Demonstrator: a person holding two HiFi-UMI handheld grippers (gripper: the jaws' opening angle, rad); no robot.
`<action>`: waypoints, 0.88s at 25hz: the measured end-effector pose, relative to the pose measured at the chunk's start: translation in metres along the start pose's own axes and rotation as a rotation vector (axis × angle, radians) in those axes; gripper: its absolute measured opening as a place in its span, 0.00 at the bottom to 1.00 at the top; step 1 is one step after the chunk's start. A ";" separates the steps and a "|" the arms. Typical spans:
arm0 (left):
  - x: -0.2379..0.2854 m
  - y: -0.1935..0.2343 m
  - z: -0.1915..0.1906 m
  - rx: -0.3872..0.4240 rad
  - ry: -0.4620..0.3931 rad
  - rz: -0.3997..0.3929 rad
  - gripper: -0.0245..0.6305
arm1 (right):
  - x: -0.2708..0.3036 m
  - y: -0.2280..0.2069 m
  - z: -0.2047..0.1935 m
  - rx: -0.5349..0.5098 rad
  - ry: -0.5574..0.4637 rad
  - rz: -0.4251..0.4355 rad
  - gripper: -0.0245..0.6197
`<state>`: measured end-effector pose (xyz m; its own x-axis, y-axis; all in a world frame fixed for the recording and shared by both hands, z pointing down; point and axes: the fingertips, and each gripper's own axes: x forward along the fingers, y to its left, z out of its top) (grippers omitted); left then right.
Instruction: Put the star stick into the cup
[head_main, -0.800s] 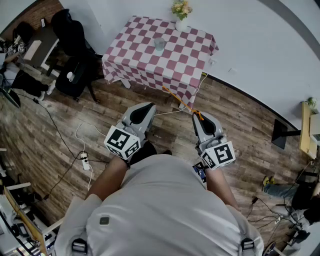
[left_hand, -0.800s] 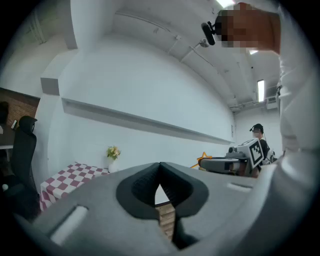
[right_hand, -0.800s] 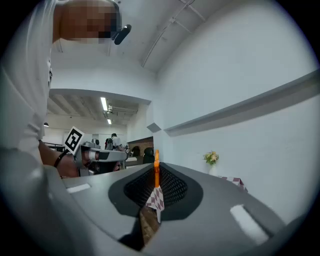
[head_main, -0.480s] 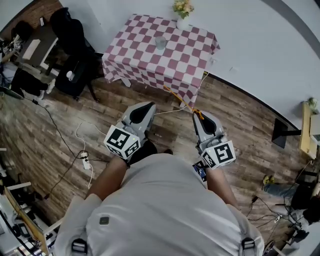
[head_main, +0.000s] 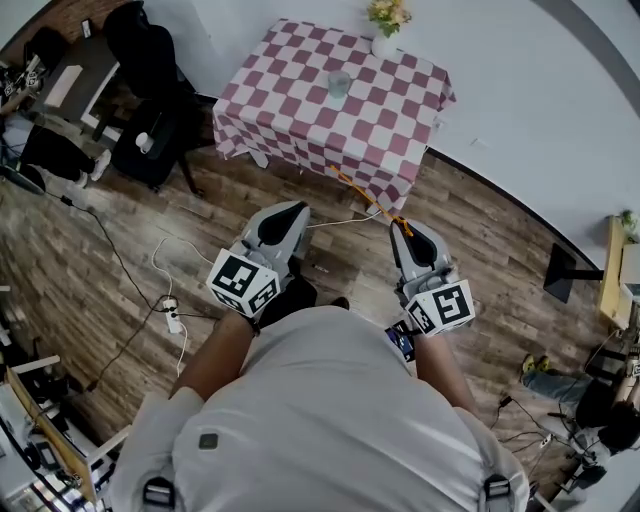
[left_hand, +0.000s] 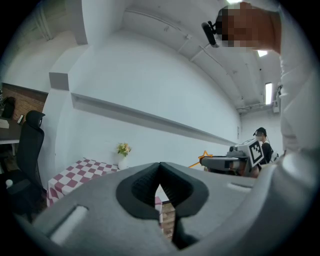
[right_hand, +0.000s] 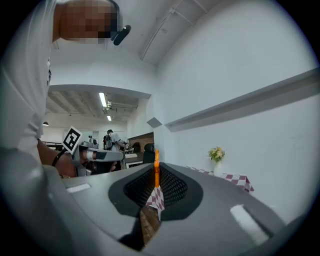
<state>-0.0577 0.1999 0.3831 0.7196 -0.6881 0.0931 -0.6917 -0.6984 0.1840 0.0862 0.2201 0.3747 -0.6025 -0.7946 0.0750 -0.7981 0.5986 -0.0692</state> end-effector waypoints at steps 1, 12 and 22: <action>-0.001 0.008 -0.001 -0.006 0.001 0.005 0.04 | 0.008 0.000 -0.001 0.001 0.004 -0.001 0.08; 0.010 0.106 0.007 -0.045 0.008 -0.031 0.04 | 0.112 -0.005 0.005 0.013 0.026 -0.054 0.08; 0.017 0.176 0.033 -0.038 0.014 -0.108 0.04 | 0.188 0.010 0.025 -0.002 0.013 -0.100 0.08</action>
<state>-0.1693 0.0584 0.3852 0.7910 -0.6060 0.0844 -0.6072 -0.7605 0.2303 -0.0346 0.0743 0.3628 -0.5195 -0.8492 0.0947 -0.8545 0.5162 -0.0584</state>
